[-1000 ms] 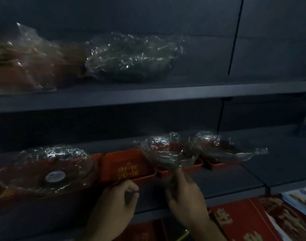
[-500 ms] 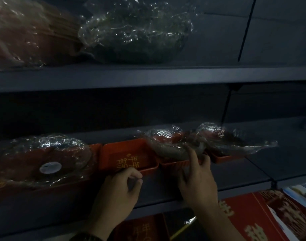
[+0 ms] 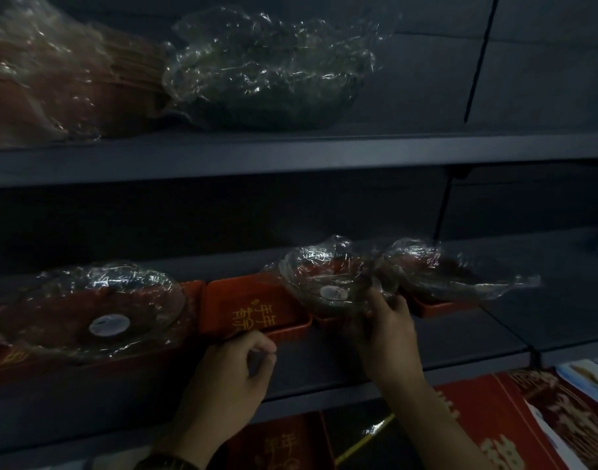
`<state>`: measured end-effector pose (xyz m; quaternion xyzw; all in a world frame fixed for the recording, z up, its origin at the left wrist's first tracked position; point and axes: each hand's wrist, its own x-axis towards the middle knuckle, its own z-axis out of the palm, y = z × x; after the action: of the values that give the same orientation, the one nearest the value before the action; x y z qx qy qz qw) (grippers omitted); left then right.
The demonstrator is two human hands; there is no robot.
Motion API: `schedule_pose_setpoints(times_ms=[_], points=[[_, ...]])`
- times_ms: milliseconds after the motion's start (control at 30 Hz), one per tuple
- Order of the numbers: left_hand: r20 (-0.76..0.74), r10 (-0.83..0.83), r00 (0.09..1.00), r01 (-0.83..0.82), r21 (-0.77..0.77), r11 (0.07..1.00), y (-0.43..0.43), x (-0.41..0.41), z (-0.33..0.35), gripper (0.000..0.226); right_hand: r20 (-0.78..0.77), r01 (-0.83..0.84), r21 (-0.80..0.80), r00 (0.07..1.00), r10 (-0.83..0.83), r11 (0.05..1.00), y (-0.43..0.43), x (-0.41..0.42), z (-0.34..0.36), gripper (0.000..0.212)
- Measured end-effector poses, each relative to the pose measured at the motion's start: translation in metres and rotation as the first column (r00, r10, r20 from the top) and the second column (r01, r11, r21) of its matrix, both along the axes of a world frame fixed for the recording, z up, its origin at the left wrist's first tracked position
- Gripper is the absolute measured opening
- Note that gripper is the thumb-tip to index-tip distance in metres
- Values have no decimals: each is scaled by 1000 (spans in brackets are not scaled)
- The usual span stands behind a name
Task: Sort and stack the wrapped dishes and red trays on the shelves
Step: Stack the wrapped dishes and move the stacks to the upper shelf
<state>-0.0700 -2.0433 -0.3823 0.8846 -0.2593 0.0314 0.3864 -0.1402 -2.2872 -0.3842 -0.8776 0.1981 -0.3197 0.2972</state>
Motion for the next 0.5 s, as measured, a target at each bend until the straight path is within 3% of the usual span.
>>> schedule_pose_setpoints(times_ms=[133,233,500], points=[[-6,2,1000,-3,-15,1000,5,-6,5,10,75,-21,-1,997,21,1000,-2,-6,1,59],[1,23,1000,-23,-63,998,14,-10,12,25,152,-54,-48,987,61,997,0,-15,6,58],[-171,18,985,-65,-275,959,41,-36,36,109,346,-101,-170,925,156,980,14,-61,24,19]])
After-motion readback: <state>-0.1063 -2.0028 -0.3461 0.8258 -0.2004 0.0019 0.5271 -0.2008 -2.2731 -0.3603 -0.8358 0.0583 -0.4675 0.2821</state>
